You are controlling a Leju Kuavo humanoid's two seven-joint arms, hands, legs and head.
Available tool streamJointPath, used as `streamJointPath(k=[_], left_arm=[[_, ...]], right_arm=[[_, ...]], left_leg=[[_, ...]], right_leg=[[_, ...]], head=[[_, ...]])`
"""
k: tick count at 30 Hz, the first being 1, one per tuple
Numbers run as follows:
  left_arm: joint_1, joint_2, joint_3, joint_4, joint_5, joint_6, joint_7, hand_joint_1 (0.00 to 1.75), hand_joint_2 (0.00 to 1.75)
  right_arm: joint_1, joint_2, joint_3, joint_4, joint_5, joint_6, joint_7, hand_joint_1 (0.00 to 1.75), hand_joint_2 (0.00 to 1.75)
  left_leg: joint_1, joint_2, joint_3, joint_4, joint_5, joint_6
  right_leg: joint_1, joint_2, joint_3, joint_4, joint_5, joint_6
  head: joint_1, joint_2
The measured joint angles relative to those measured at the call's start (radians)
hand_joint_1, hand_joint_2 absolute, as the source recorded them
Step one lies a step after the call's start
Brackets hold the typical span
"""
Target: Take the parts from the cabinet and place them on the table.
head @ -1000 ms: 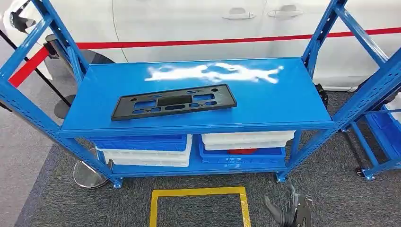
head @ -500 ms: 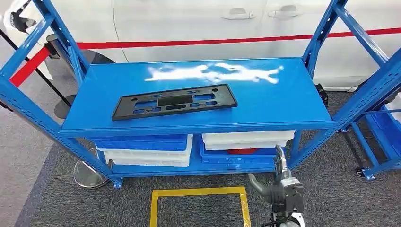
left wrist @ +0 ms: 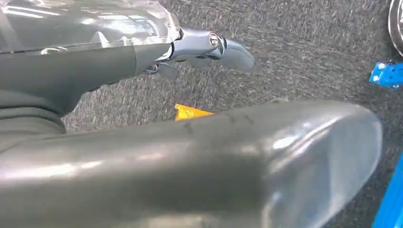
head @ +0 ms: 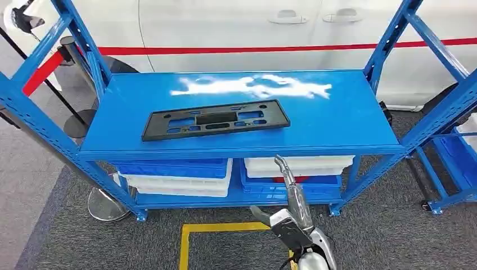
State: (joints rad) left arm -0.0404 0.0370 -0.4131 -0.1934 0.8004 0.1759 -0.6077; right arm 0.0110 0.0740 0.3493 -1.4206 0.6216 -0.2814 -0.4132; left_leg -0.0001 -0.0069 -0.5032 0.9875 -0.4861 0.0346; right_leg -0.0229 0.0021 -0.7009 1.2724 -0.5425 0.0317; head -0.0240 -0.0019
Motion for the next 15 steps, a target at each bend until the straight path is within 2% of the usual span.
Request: streamJointPath(k=[2, 3, 4, 7, 8, 9, 10, 11, 12, 13, 14, 15], left_arm=[[-0.002, 0.000, -0.008, 0.000, -0.003, -0.001, -0.002, 0.00, 0.00], [-0.004, 0.000, -0.013, 0.000, -0.005, -0.002, -0.003, 0.00, 0.00], [-0.010, 0.000, -0.018, 0.001, -0.005, -0.002, -0.004, 0.00, 0.00], [-0.015, 0.000, -0.026, 0.001, -0.013, -0.002, -0.005, 0.00, 0.00], [-0.019, 0.002, -0.028, 0.001, -0.014, -0.002, -0.005, 0.00, 0.00], [-0.019, 0.002, -0.032, 0.001, -0.014, -0.002, -0.006, 0.00, 0.00], [-0.021, 0.002, -0.036, 0.001, -0.016, -0.001, -0.006, 0.00, 0.00], [-0.023, 0.002, -0.042, 0.001, -0.018, -0.001, -0.006, 0.00, 0.00], [-0.023, 0.003, -0.044, 0.002, -0.018, -0.001, -0.006, 0.00, 0.00], [-0.023, 0.003, -0.047, 0.002, -0.018, -0.001, -0.006, 0.00, 0.00], [-0.023, 0.002, -0.049, 0.002, -0.019, -0.001, -0.006, 0.00, 0.00], [-0.022, 0.003, -0.050, 0.002, -0.021, -0.002, -0.006, 0.00, 0.00]], right_arm=[[-0.020, -0.006, 0.033, -0.006, 0.061, -0.024, 0.026, 0.00, 1.75], [-0.033, -0.009, 0.048, -0.008, 0.087, -0.036, 0.038, 0.00, 1.75], [-0.046, -0.012, 0.067, -0.009, 0.116, -0.049, 0.055, 0.00, 1.75], [-0.079, -0.023, 0.115, -0.015, 0.192, -0.084, 0.108, 0.00, 1.75], [-0.094, -0.026, 0.131, -0.018, 0.215, -0.093, 0.125, 0.00, 1.75], [-0.109, -0.029, 0.149, -0.020, 0.240, -0.105, 0.144, 0.00, 1.75], [-0.126, -0.031, 0.167, -0.022, 0.262, -0.115, 0.164, 0.00, 1.75], [-0.143, -0.035, 0.189, -0.021, 0.286, -0.124, 0.186, 0.00, 1.75], [-0.154, -0.038, 0.208, -0.021, 0.305, -0.132, 0.205, 0.00, 1.75], [-0.166, -0.042, 0.227, -0.021, 0.322, -0.138, 0.225, 0.00, 1.75], [-0.180, -0.046, 0.250, -0.021, 0.341, -0.145, 0.249, 0.00, 1.75], [-0.193, -0.048, 0.272, -0.021, 0.358, -0.153, 0.271, 0.00, 1.75]], left_leg=[[0.000, -0.001, 0.008, 0.008, -0.012, -0.008], [0.000, -0.001, 0.004, 0.012, -0.020, -0.014], [-0.007, -0.001, -0.003, 0.025, -0.026, -0.022], [-0.002, 0.000, -0.006, 0.016, -0.024, -0.035], [-0.002, 0.000, -0.003, 0.020, -0.032, -0.042], [0.000, 0.001, -0.008, 0.040, -0.045, -0.049], [0.002, 0.001, -0.037, 0.096, -0.078, -0.054], [0.007, 0.001, -0.084, 0.187, -0.119, -0.060], [0.009, 0.001, -0.122, 0.255, -0.143, -0.064], [0.011, 0.001, -0.159, 0.315, -0.156, -0.067], [0.013, 0.001, -0.177, 0.333, -0.143, -0.069], [0.015, 0.001, -0.171, 0.299, -0.105, -0.069]], right_leg=[[0.000, -0.001, 0.073, -0.167, 0.102, -0.007], [0.001, 0.000, 0.096, -0.212, 0.097, -0.014], [0.007, 0.000, 0.100, -0.236, 0.089, -0.016], [0.011, 0.003, 0.094, -0.228, 0.087, -0.030], [0.002, 0.002, 0.098, -0.238, 0.091, -0.038], [0.001, 0.001, 0.102, -0.242, 0.091, -0.041], [0.000, -0.002, 0.103, -0.243, 0.089, -0.046], [0.001, -0.003, 0.104, -0.243, 0.088, -0.048], [0.001, -0.005, 0.104, -0.242, 0.087, -0.049], [0.001, -0.005, 0.104, -0.242, 0.086, -0.049], [0.000, -0.004, 0.106, -0.242, 0.085, -0.050], [0.000, -0.003, 0.109, -0.242, 0.083, -0.049]], head=[[0.000, 0.000], [0.000, 0.000], [0.000, 0.000], [-0.001, 0.000], [-0.001, 0.000], [-0.002, 0.000], [-0.005, 0.000], [-0.005, 0.000], [-0.004, 0.000], [-0.005, 0.000], [-0.004, 0.000], [-0.004, 0.000]])
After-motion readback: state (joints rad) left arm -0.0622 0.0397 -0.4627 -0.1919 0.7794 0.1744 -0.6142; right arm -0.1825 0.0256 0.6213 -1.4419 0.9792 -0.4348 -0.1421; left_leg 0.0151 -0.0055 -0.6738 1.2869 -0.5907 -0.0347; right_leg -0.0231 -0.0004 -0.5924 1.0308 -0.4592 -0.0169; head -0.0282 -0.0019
